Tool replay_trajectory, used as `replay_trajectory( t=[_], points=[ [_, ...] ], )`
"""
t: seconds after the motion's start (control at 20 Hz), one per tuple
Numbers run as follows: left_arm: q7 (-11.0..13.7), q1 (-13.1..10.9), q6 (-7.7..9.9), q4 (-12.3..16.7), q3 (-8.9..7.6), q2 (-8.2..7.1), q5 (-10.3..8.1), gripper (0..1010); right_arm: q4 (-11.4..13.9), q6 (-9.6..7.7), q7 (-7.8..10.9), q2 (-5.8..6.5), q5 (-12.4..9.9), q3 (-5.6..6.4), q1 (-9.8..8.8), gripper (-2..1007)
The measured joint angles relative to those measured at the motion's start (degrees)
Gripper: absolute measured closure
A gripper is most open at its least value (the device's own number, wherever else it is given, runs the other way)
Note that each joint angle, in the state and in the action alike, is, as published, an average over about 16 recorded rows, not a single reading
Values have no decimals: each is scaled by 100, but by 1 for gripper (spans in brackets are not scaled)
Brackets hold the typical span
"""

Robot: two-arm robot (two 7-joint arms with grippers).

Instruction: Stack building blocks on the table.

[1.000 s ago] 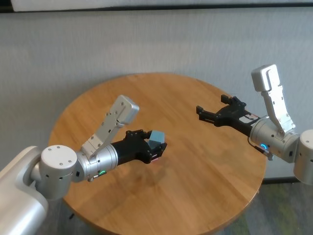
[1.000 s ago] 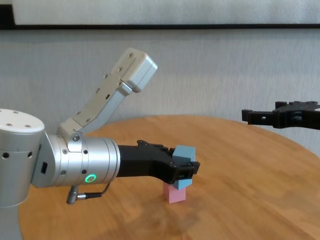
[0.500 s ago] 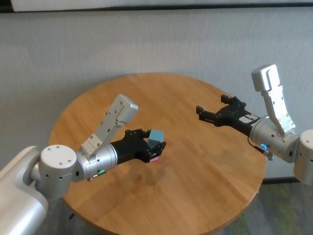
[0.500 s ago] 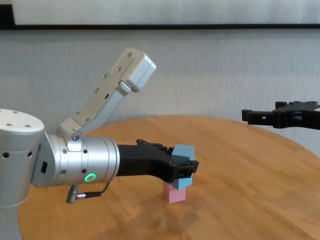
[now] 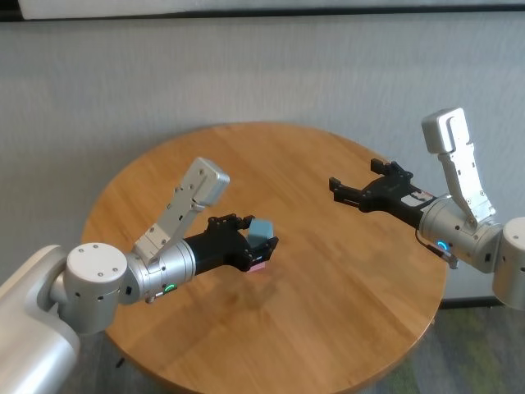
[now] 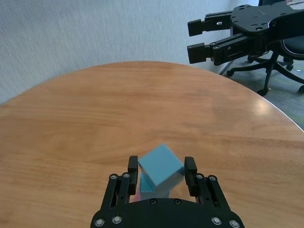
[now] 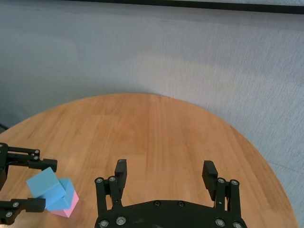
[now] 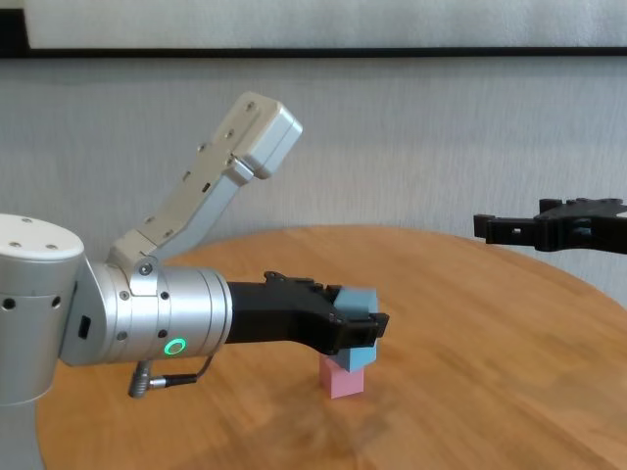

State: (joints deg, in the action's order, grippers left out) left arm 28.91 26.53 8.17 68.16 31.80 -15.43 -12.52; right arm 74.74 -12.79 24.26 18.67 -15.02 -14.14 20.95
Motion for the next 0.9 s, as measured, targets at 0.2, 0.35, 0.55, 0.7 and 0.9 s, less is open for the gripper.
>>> replay_trajectory(
  t=[0.2, 0.35, 0.55, 0.7, 0.9],
  points=[
    [-13, -3, -2, 12, -9, 0, -1, 272, 0, 0, 0, 0, 0, 0, 0, 0],
    [-26, -6, -2, 44, -18, -5, 1, 189, 0, 0, 0, 0, 0, 0, 0, 0],
    [-64, -17, -5, 147, -43, -24, 5, 96, 0, 0, 0, 0, 0, 0, 0, 0],
    [-118, -32, -17, 277, -87, -55, 11, 49, 0, 0, 0, 0, 0, 0, 0, 0],
    [-245, -47, -36, 461, -185, -144, 65, 15, 0, 0, 0, 0, 0, 0, 0, 0]
  ],
)
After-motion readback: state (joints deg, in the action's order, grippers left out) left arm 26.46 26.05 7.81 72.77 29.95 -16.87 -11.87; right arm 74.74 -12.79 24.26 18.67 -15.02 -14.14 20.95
